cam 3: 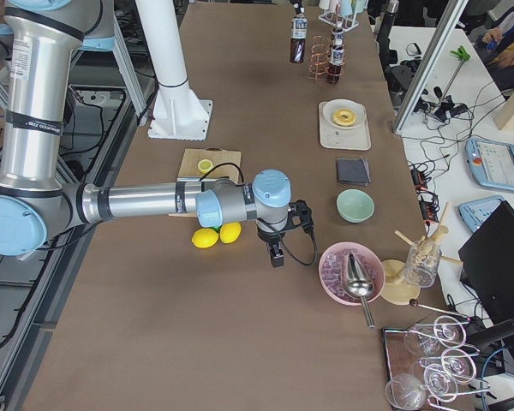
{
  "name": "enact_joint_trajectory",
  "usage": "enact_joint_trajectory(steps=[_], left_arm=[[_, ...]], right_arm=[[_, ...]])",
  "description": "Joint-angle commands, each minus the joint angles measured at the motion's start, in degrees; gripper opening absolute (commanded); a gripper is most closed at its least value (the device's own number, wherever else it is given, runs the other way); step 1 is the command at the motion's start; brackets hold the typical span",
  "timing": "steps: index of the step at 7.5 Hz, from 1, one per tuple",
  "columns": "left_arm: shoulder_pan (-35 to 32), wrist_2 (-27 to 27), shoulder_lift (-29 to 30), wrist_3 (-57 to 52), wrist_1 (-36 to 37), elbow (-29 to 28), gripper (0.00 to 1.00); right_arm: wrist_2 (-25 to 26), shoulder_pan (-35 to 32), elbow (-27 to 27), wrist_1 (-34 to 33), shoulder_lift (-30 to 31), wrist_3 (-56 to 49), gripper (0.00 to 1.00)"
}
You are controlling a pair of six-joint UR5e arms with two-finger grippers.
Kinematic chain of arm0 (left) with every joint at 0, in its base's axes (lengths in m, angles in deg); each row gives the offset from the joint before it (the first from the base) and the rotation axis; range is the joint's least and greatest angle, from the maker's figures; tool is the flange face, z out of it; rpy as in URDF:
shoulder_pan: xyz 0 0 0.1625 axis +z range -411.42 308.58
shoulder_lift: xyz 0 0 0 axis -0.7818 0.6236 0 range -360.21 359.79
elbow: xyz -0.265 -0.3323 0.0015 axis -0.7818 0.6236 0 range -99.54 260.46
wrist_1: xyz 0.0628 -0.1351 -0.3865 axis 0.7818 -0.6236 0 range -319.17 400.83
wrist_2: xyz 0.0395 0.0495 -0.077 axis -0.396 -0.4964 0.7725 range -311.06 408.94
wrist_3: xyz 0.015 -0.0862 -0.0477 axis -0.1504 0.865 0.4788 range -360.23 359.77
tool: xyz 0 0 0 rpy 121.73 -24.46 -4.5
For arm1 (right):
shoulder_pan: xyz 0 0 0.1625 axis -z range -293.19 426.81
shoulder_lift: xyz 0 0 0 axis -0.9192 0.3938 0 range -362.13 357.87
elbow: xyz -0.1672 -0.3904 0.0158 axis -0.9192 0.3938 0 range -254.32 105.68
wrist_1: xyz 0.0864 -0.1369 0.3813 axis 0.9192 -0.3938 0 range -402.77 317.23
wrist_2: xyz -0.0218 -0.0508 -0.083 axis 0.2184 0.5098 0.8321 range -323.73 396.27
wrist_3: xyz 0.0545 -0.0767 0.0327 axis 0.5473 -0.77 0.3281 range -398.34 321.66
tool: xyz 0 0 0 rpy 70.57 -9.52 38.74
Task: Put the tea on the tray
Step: 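Lift the dark tea bottle up out of the rack with the left gripper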
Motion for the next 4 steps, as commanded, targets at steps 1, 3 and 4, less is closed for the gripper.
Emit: enact_joint_trajectory(steps=[1,3,4], left_arm=[[8.6,-7.7,18.8,1.5,29.3,2.1,0.00],[22.1,-26.1,23.4,1.8,37.4,2.2,0.00],[24.2,-27.9,26.3,2.1,41.7,1.9,0.00]], right_arm=[[-0.1,0.4,0.6,0.0,0.0,0.1,1.00],[-0.2,0.8,1.2,0.0,0.0,0.0,1.00],[-0.2,1.1,2.0,0.5,-0.1,0.0,1.00]])
